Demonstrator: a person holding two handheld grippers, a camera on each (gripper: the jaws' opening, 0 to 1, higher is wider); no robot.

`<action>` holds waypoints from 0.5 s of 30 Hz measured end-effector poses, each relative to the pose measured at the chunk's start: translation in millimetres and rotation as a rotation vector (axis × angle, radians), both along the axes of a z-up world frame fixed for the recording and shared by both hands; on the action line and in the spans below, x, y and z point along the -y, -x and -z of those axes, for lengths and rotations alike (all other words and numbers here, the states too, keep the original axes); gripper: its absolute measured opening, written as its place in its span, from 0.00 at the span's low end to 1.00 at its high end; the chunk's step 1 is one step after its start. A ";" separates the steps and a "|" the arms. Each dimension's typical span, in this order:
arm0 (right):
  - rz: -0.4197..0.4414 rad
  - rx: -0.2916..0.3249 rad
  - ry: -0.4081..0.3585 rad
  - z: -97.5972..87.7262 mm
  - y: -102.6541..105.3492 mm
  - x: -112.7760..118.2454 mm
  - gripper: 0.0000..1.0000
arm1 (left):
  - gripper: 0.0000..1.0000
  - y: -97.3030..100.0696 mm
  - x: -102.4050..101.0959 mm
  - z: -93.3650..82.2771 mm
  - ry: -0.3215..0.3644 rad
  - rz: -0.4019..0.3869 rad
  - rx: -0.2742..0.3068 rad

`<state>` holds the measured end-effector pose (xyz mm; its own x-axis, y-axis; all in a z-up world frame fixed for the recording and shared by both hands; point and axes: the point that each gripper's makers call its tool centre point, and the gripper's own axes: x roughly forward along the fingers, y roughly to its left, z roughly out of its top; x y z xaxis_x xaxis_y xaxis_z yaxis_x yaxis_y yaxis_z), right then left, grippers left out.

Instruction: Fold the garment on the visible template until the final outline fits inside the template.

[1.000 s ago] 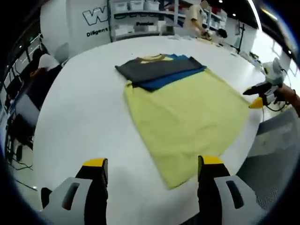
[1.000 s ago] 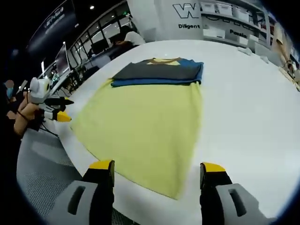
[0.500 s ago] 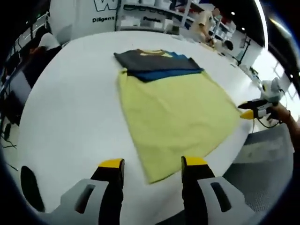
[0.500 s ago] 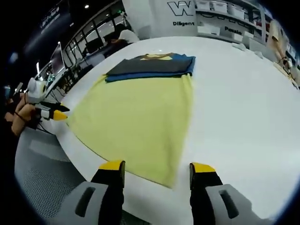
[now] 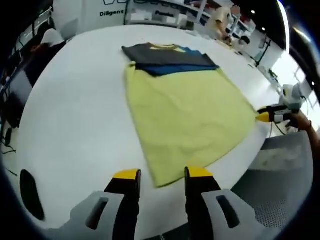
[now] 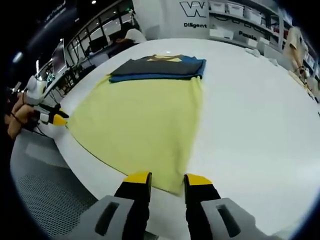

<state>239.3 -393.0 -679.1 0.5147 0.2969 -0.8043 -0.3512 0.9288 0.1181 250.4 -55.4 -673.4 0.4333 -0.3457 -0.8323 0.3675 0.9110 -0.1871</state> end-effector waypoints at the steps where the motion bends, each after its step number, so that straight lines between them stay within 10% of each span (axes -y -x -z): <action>1: 0.000 0.001 0.007 0.3 -0.5 0.9 0.17 | 0.27 0.7 0.3 0.1 0.002 -0.001 -0.003; 15: -0.037 0.003 0.063 2.8 -3.1 4.1 0.00 | 0.03 0.2 -10.8 5.6 -0.032 -0.057 -0.031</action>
<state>242.4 -397.1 -682.0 0.5063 0.2648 -0.8207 -0.3860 0.9206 0.0589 250.2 -44.6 -679.0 0.4254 -0.2936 -0.8560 0.3090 0.9362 -0.1676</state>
